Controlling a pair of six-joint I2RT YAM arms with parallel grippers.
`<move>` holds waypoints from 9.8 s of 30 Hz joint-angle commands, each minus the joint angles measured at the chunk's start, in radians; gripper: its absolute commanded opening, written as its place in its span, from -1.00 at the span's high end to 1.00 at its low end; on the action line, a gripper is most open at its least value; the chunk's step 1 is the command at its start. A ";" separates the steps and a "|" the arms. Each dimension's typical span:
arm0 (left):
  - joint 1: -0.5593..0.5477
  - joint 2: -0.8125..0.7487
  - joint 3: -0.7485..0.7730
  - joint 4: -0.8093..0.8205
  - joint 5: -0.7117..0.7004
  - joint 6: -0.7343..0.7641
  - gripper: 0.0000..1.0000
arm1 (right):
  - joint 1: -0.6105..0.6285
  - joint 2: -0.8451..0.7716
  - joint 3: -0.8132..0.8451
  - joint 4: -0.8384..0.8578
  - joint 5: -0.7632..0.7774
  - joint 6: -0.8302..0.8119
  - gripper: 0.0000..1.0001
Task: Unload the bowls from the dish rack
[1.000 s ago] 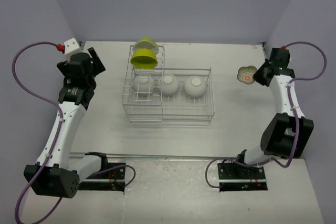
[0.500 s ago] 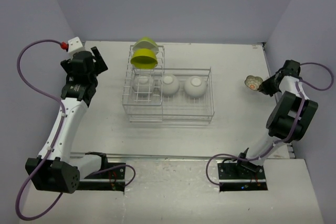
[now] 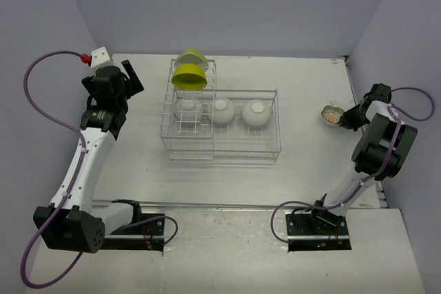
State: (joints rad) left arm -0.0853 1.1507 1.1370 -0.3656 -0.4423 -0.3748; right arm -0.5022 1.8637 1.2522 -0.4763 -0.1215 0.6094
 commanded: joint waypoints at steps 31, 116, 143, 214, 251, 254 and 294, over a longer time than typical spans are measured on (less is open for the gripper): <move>0.004 -0.031 0.006 0.039 0.114 -0.030 -0.93 | 0.106 -0.241 0.012 -0.010 0.080 -0.063 -0.12; 0.005 -0.270 -0.249 0.159 0.151 -0.128 -0.94 | 1.462 -0.078 0.242 0.881 0.525 -1.361 0.16; 0.005 -0.186 -0.319 0.252 0.166 -0.147 -0.94 | 1.476 0.025 0.093 1.269 0.646 -1.473 1.00; 0.005 -0.002 -0.221 0.165 0.105 -0.139 -0.97 | 1.528 -0.063 0.153 1.524 0.755 -1.717 1.00; 0.005 0.104 0.191 -0.066 -0.062 -0.059 -0.95 | 0.694 -0.535 0.135 -0.090 0.418 -0.389 1.00; 0.005 0.159 0.247 -0.055 -0.081 -0.044 -0.96 | 0.638 -0.508 0.086 -0.113 0.367 -0.314 1.00; 0.004 0.357 0.455 -0.061 0.106 -0.039 -0.77 | -0.038 -0.468 -0.430 -0.067 0.237 0.018 1.00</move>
State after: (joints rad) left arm -0.0853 1.5005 1.5459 -0.4355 -0.3752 -0.4294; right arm -0.5346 1.3952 0.7979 -0.5602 0.0761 0.6041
